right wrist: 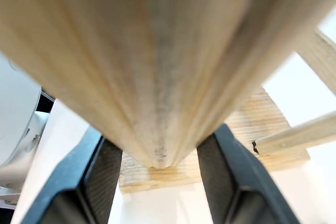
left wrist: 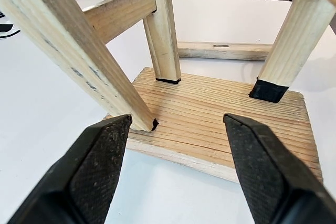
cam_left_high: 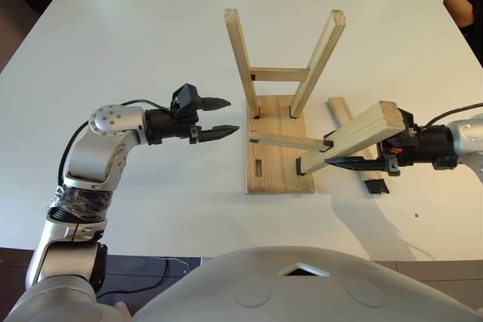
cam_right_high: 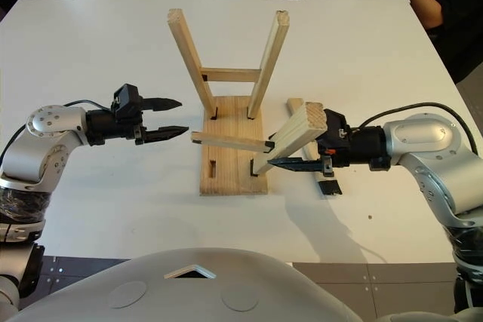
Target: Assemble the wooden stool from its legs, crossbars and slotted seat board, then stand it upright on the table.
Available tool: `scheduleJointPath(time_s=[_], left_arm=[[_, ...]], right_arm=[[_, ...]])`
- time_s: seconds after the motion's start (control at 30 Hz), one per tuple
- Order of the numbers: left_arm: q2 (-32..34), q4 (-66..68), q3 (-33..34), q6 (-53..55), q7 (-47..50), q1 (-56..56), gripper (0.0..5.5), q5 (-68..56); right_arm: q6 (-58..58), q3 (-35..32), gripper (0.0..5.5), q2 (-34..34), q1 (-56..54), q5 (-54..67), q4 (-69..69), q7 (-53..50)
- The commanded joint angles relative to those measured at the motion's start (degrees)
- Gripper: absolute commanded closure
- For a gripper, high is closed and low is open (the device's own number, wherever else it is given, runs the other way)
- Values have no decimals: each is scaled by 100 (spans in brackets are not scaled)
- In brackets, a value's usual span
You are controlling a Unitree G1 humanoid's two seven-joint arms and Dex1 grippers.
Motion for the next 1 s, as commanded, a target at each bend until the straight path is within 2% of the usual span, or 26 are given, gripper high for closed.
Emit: scheduleJointPath(time_s=[0.03, 0.23, 0.37, 0.63, 0.67, 0.83, 0.93, 1.0], left_arm=[[-24, -49, -89, -37, -49, -47, 226, 72], [-64, -98, -129, -41, -28, 5, 226, 92], [-64, -92, -112, -39, -16, 32, 226, 96], [-93, -56, -86, -86, 66, 137, 226, 166], [-84, -29, -64, -107, 69, 162, 226, 183], [-19, 151, 3, -291, 78, 311, 226, 311], [28, 346, 91, -439, 78, 440, 226, 420], [64, 373, 221, -508, 138, 595, 226, 452]], right_arm=[[152, 636, 349, 137, -144, -792, 702, -77], [-49, 1279, 349, 342, -41, -1207, 1212, -17], [-172, 1416, 349, 376, 153, -1278, 1077, -139], [-142, 1049, 349, 451, 44, -999, 750, -631], [-121, 986, 313, 377, 86, -944, 677, -603], [-65, 757, 249, 29, 314, -1121, 378, -453], [-167, 519, 249, -198, 559, -1353, 237, -461], [-212, 113, 249, -299, 923, -1513, 123, -660]])
